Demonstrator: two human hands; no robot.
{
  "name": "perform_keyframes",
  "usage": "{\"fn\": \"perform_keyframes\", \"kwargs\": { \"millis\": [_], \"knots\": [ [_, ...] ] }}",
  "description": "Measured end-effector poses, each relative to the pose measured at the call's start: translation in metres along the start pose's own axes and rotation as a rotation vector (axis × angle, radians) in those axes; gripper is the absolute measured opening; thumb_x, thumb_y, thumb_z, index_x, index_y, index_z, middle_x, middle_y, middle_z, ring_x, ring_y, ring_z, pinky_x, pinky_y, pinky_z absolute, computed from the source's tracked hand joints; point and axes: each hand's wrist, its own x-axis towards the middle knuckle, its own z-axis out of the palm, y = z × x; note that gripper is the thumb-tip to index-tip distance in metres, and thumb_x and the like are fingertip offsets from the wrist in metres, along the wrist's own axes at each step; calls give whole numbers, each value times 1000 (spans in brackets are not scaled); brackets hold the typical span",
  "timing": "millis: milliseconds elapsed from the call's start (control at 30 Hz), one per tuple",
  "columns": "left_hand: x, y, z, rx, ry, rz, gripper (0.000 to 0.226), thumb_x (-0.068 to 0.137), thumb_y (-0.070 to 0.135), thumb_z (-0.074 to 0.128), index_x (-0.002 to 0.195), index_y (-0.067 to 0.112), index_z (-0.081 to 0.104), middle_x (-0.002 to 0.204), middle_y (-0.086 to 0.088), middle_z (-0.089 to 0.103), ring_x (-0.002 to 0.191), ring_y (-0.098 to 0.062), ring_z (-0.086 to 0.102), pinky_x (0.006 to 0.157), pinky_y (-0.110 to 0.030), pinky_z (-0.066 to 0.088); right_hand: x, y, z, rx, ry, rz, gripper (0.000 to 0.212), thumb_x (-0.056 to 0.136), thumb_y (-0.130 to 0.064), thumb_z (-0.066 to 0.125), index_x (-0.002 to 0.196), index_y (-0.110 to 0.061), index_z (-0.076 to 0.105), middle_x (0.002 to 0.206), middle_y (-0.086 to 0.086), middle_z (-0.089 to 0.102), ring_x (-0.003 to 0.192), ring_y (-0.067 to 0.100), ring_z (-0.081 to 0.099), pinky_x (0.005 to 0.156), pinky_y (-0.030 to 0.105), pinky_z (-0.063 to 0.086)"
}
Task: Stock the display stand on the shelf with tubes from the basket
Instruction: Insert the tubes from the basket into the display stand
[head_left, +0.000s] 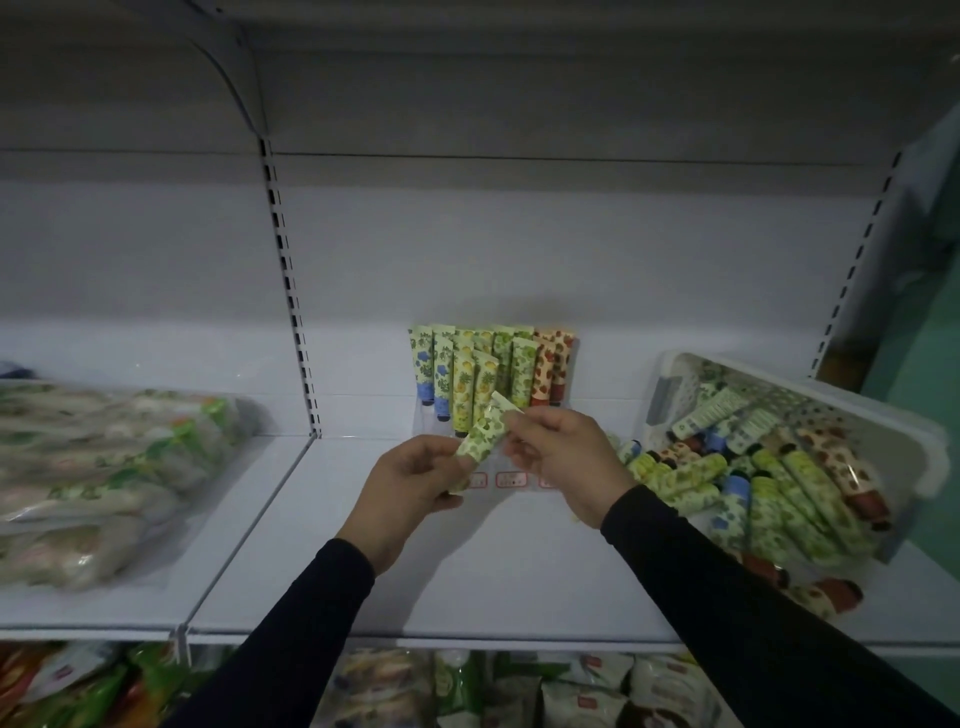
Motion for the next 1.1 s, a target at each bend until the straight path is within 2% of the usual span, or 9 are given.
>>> {"fn": "perform_keyframes", "kwargs": {
  "millis": [233,333,400,500,600,767,900,1033,1100],
  "knots": [
    [3,0,-10,232,-53,36,7,90,20,70,94,15,72,85,-1,76,78,-13,69,77,-29,57,4,0,-1,-100,52,-118,13,89,-14,67,96,-5,72,75,6,70,70,16,65,71,24,58],
    [16,-5,-38,667,117,158,10,91,33,66,93,25,72,88,10,74,81,0,66,75,-19,49,11,-7,-13,-269,148,-230,5,89,-22,68,88,-20,73,81,7,74,77,23,70,78,32,59],
    [26,-13,-57,915,176,162,28,92,41,62,110,20,69,108,5,71,100,-10,65,88,-25,47,21,-12,-21,-406,236,-324,6,88,-26,68,87,-24,73,79,1,74,76,20,71,80,32,59],
    [38,-28,-70,1196,-6,80,52,92,59,51,119,16,63,121,0,62,116,-22,56,95,-30,41,37,-21,-28,-562,366,-426,18,89,-26,68,97,-12,75,79,-4,71,75,12,69,79,22,56],
    [44,-43,-70,1286,-102,125,65,81,77,35,115,27,59,110,9,58,112,-15,52,97,-32,42,54,-28,-29,-619,416,-477,17,88,-26,68,92,-10,75,80,-1,71,77,14,68,80,28,56],
    [47,-51,-70,1352,-96,175,65,83,76,29,119,28,54,112,10,51,116,-15,45,101,-31,37,77,-30,-20,-610,411,-506,17,87,-24,68,84,-8,75,75,0,72,75,15,70,81,37,57],
    [45,-49,-68,1359,-103,186,62,87,73,31,126,29,51,126,5,51,124,-15,42,104,-28,31,85,-23,-9,-660,392,-541,20,89,-24,66,83,-7,76,73,3,72,72,16,68,78,32,56],
    [43,-47,-66,1373,-103,194,61,89,72,31,130,29,50,131,3,50,125,-15,40,107,-28,29,89,-17,-4,-762,404,-594,20,91,-22,64,83,-8,76,74,2,71,68,11,61,69,16,45],
    [42,-46,-65,1374,-97,190,57,92,67,36,131,27,50,134,1,49,127,-16,39,107,-28,28,92,-15,-1,-809,395,-590,21,91,-22,63,82,-9,76,73,1,71,67,12,61,67,17,45]
  ]
}}
